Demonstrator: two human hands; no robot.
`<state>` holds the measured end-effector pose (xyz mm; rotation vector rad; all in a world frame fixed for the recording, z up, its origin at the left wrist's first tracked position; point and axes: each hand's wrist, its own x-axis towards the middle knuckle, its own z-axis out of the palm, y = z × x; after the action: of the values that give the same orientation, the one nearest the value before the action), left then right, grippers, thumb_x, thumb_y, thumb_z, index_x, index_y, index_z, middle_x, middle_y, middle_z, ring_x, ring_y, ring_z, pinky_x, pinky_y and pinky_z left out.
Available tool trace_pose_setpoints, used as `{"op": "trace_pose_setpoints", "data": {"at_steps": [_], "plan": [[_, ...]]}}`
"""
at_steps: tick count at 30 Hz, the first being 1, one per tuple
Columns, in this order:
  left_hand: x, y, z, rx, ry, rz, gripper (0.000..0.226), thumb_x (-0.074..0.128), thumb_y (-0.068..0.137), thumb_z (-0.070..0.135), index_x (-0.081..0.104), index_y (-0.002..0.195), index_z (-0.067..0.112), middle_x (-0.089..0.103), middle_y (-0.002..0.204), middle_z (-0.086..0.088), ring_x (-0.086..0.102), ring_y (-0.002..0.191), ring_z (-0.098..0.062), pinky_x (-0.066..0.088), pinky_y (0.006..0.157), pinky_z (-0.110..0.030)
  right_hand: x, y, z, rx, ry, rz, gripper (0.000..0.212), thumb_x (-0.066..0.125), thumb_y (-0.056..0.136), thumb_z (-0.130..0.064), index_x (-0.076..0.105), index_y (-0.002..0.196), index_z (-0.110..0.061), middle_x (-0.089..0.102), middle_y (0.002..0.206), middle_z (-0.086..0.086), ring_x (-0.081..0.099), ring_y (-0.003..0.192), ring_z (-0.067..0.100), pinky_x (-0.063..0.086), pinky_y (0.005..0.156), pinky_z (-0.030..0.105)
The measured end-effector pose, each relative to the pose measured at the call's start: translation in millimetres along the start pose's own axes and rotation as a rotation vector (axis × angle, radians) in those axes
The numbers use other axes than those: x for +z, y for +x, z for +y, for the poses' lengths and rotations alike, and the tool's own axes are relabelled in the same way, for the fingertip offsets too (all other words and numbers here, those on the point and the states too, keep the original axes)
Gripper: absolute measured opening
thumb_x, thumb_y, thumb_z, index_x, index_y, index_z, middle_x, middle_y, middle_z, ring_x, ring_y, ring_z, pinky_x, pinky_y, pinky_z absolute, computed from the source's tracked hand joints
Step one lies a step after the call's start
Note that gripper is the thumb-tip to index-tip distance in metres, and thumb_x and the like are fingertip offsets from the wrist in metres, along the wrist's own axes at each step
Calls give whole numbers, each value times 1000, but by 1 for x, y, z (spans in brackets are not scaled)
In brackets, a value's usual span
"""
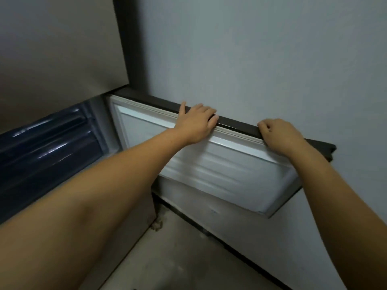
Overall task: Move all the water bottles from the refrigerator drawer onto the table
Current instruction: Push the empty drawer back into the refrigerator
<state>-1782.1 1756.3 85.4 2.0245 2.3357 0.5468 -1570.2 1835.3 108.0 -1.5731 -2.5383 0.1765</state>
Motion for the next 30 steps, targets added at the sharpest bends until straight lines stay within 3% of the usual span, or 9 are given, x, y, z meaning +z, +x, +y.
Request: {"op": "trace_pose_setpoints", "data": {"at_steps": [3, 7, 12, 16, 18, 23, 30], "plan": [[3, -1, 5, -58, 54, 22, 41, 23, 102, 38, 53, 126, 23, 52, 133, -2, 40, 130, -20, 8, 116, -51, -1, -11, 16, -8, -84, -68, 44, 20, 103, -35, 60, 117, -22, 60, 120, 13, 56, 102, 32, 39, 81, 37], [2, -13, 7, -92, 29, 54, 37, 25, 100, 32, 55, 119, 20, 55, 125, -3, 44, 124, -20, 11, 115, -46, -12, -19, 19, -79, 11, -252, 49, 18, 104, -42, 51, 136, -26, 50, 142, 7, 48, 127, 27, 36, 107, 39], [-1, -45, 9, -134, -29, 105, 34, 28, 99, 27, 58, 111, 17, 57, 119, -4, 45, 121, -18, 11, 116, -43, -30, -54, 2, -175, 16, -445, 51, 21, 104, -44, 46, 143, -23, 42, 150, 3, 40, 136, 21, 25, 113, 32], [-9, -82, 6, -173, -67, 94, 38, 27, 101, 23, 54, 125, 15, 51, 135, -4, 37, 132, -19, 6, 119, -40, -36, -90, -14, -276, 40, -570, 49, 21, 104, -44, 39, 147, -29, 41, 151, -6, 39, 137, 15, 22, 114, 29], [-19, -109, 8, -210, -60, 78, 43, 25, 102, 22, 43, 140, 12, 38, 149, -6, 26, 142, -20, 4, 119, -38, -35, -115, -28, -331, 91, -619, 47, 21, 104, -43, 32, 149, -34, 39, 151, -10, 38, 138, 13, 22, 115, 28], [-42, -184, 17, -294, -108, -42, 54, 24, 104, 29, 13, 152, 5, 6, 161, -8, 2, 149, -19, -1, 119, -26, -11, -172, -69, -441, 185, -595, 47, 26, 105, -37, 22, 151, -36, 29, 156, -10, 31, 142, 13, 21, 113, 23], [-88, -318, 22, -419, -122, -149, 60, 29, 103, 33, 6, 153, 9, -4, 161, -3, -2, 149, -12, 0, 118, -23, 41, -243, -144, -588, 402, -422, 48, 26, 105, -33, 19, 153, -29, 26, 158, 2, 21, 147, 16, 18, 117, 27]]}}
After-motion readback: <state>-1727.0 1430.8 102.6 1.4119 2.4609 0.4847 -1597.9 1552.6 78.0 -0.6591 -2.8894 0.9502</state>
